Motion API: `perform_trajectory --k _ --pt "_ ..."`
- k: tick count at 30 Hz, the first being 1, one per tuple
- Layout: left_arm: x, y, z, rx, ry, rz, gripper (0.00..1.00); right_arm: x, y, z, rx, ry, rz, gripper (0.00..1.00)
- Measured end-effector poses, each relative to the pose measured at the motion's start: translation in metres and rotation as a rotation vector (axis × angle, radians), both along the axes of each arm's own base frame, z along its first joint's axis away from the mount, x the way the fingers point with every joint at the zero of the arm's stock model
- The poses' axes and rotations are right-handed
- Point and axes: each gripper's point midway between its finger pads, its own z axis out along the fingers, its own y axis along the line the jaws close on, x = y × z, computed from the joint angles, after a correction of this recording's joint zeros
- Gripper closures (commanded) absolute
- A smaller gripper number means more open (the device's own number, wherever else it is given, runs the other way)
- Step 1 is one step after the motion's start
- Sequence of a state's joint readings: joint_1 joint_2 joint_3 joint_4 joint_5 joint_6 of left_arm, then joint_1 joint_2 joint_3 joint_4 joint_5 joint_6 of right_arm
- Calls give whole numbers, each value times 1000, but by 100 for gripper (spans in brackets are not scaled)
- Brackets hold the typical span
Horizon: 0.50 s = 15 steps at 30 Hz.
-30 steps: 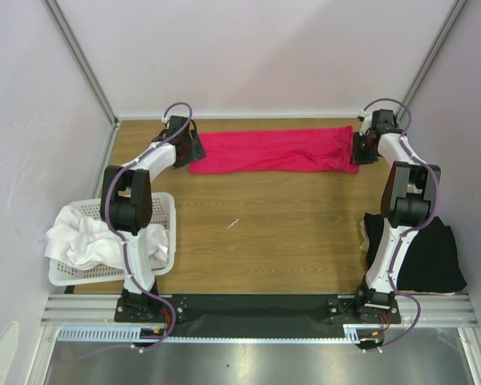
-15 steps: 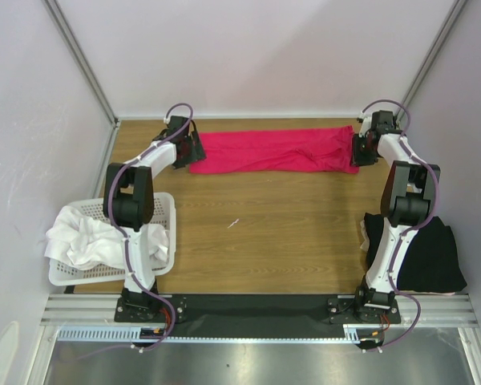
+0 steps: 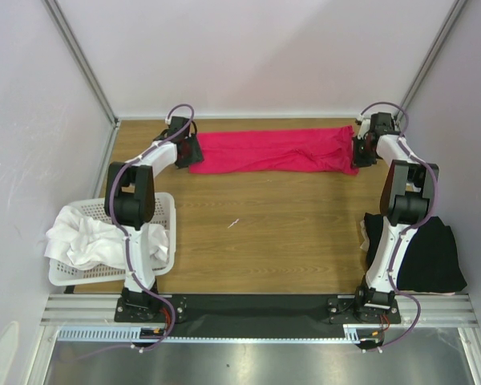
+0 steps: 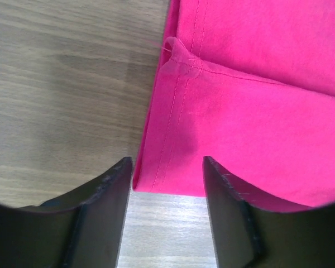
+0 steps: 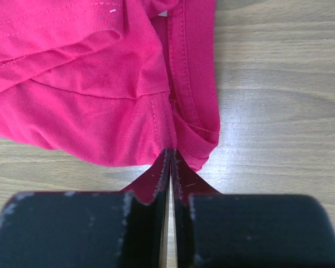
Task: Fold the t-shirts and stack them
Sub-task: Fold the tshirt
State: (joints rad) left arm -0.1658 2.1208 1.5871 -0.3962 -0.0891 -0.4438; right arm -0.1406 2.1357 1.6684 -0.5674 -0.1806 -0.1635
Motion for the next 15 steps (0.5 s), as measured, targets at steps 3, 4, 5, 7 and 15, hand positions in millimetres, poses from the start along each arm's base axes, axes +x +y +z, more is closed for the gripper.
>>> perform_trajectory --k 3,4,5,7,15 --pt "1 0 -4 2 7 0 56 -1 -1 -1 -1 2 -2 100" --pt "1 0 -5 3 10 0 57 0 -1 -1 -3 2 -4 100" --pt "1 1 -7 6 12 1 60 -1 -2 -1 -5 2 -5 100" --pt "0 1 -9 9 21 4 64 -1 -3 -1 -7 2 -8 100" --pt "-2 7 -11 35 28 15 96 -1 -9 -1 -29 4 -17 100"
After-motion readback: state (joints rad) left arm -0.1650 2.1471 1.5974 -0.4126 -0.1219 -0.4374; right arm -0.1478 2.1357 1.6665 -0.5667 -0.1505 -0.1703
